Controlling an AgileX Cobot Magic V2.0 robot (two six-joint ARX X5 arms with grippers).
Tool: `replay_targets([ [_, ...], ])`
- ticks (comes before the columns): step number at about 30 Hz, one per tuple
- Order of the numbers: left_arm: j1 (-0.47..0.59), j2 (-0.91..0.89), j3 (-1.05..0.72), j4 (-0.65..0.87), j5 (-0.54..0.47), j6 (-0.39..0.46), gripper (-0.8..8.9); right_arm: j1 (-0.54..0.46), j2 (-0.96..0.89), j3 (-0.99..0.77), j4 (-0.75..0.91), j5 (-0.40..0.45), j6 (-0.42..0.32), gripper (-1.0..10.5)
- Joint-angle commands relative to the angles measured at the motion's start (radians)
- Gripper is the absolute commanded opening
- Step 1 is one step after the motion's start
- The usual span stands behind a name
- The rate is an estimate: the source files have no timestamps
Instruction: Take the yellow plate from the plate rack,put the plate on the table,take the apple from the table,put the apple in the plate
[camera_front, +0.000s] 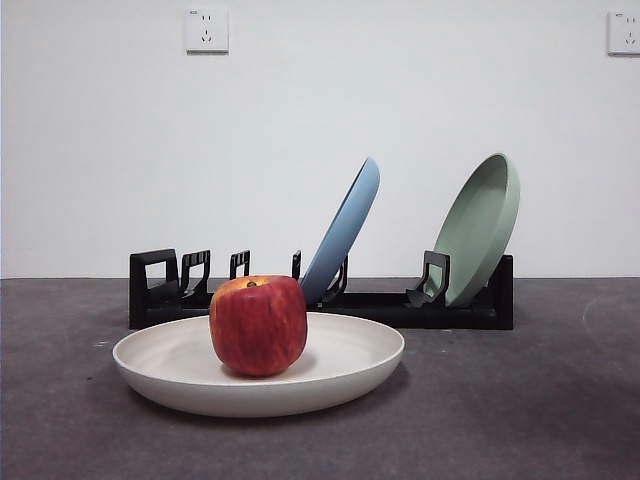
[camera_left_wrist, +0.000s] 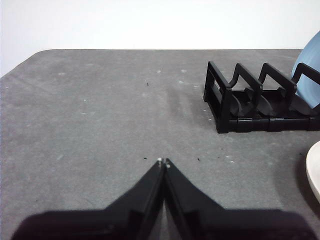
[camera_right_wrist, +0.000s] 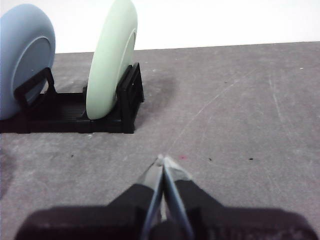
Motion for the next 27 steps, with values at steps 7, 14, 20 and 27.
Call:
replay_targets([
  [7,0.003,-0.003,-0.014,0.002,0.0,-0.006,-0.03,0.001,0.0,-0.009,-0.01,-0.007,0.042,0.0],
  [14,0.003,-0.003,-0.014,0.002,-0.001,-0.006,-0.03,0.001,0.0,-0.009,-0.01,-0.008,0.042,0.0],
  [20,0.003,-0.003,-0.014,0.002,-0.001,-0.006,-0.03,0.001,0.0,-0.009,-0.01,-0.007,0.042,0.0],
  [27,0.003,-0.003,-0.014,0.002,-0.001,-0.006,-0.03,0.001,0.0,-0.009,-0.01,-0.008,0.042,0.0],
])
